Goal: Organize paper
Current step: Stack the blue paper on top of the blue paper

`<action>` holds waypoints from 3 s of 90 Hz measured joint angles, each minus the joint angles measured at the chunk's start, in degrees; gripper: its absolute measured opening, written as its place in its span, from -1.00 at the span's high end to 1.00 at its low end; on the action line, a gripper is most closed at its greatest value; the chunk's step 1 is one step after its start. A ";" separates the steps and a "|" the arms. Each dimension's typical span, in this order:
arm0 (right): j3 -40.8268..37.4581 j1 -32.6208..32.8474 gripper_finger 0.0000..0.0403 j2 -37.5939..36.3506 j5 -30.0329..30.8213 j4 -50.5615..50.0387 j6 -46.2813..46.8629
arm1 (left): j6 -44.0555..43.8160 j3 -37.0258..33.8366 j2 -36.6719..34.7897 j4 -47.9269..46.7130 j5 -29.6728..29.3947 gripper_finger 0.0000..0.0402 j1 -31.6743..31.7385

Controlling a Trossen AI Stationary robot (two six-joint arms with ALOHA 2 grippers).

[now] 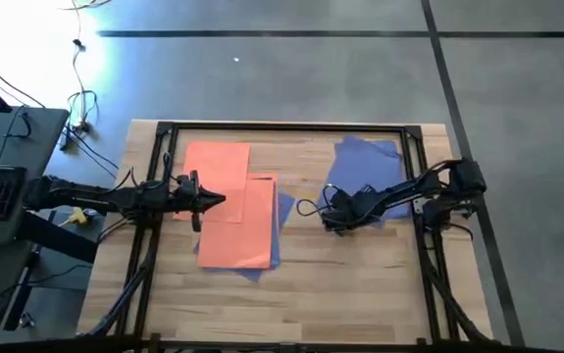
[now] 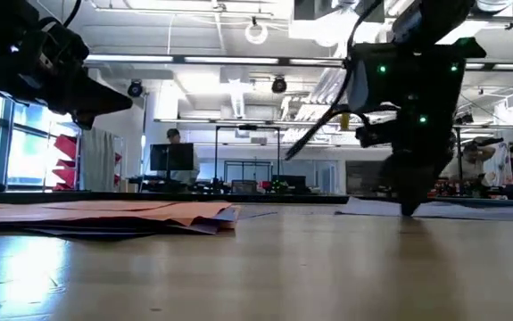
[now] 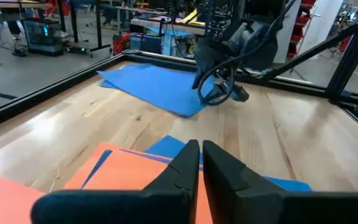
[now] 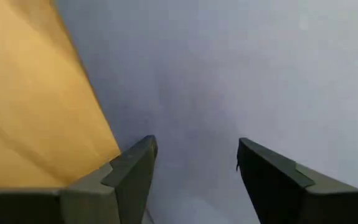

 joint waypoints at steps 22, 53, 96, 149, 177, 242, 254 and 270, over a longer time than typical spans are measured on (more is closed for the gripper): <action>0.03 0.04 -0.05 -0.10 -2.18 -7.75 -11.34 | 0.00 0.00 0.00 0.00 0.00 1.00 0.00; 0.11 2.04 0.12 -0.13 -2.70 -3.10 -22.05 | 0.04 0.00 0.00 0.02 0.00 1.00 0.00; 0.85 1.38 0.14 -0.17 5.38 -1.81 -26.60 | 0.04 0.00 0.00 0.04 0.00 1.00 -0.02; -6.67 -1.83 0.15 -0.35 2.07 -11.34 -15.00 | 0.04 0.00 0.01 0.04 0.02 1.00 0.00; -6.91 -3.48 0.15 -0.35 -2.72 -12.09 -4.41 | 0.02 0.00 0.02 0.62 0.02 1.00 0.00; 7.73 -6.70 0.15 -0.16 -1.54 -15.21 -2.25 | 0.00 0.00 0.02 0.56 1.14 1.00 -0.02; 1.99 -10.46 0.15 -0.19 -1.33 -16.02 2.11 | -0.01 0.00 0.02 0.23 1.14 1.00 -0.02; -5.49 -15.42 0.15 -0.19 3.30 -17.05 8.27 | -0.40 0.00 0.35 -0.46 2.11 1.00 0.00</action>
